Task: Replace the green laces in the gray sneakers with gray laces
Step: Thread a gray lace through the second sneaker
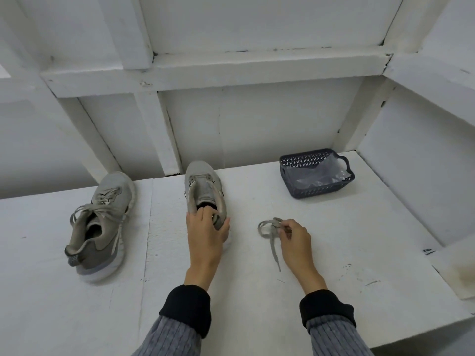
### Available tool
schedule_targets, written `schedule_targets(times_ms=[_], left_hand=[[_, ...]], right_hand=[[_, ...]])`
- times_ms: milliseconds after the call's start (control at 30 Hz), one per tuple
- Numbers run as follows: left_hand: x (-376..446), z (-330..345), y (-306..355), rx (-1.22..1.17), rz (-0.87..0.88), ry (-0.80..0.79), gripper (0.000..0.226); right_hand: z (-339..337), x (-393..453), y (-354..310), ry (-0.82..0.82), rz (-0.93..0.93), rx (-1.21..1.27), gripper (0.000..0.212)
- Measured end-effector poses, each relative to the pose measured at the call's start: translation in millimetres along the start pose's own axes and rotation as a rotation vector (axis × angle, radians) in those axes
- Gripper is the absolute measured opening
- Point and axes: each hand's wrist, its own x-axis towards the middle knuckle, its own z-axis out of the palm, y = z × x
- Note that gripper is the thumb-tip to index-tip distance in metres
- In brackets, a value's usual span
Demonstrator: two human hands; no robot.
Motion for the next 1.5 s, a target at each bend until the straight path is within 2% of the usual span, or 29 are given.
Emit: schedule_targets(times_ms=[133, 267, 433, 567, 733, 900, 1000, 1233, 1400, 1500], left_hand=[[-1.8, -20.0, -19.1, 0.014, -0.018, -0.008, 0.03], [-2.0, -37.3, -30.4, 0.006, 0.028, -0.102, 0.023], [9.1, -62.2, -6.5, -0.189, 0.03, -0.101, 0.02], [18.0, -70.6, 15.0, -0.444, -0.084, -0.209, 0.021], [27.4, -75.3, 12.0, -0.534, -0.05, -0.215, 0.023], [41.4, -80.4, 17.3, -0.421, 0.12, -0.319, 0.018], [47.3, -77.7, 19.8, -0.32, 0.179, -0.285, 0.006], [64.1, -61.1, 19.4, -0.543, -0.08, -0.237, 0.015], [85.4, -64.9, 9.6, -0.869, -0.315, -0.15, 0.021], [93.9, -72.8, 0.2, -0.914, -0.367, -0.065, 0.02]], right_hand=[[11.1, -10.4, -47.5, 0.074, 0.074, 0.315, 0.002], [25.9, -16.6, -81.3, 0.044, 0.141, 0.618, 0.007], [34.3, -25.4, -106.9, 0.032, 0.111, 0.726, 0.012], [33.2, -25.5, -117.1, -0.006, 0.035, 0.708, 0.012], [26.6, -19.9, -125.2, -0.018, -0.148, 0.52, 0.017], [24.7, -21.8, -122.9, 0.04, -0.381, 0.192, 0.016], [24.4, -17.7, -120.1, 0.08, -0.476, 0.119, 0.015], [17.4, 2.8, -110.3, 0.12, -0.645, -0.108, 0.016], [16.6, 23.7, -90.0, 0.166, -0.552, -0.087, 0.016], [19.5, 32.6, -77.8, 0.186, -0.483, -0.09, 0.018]])
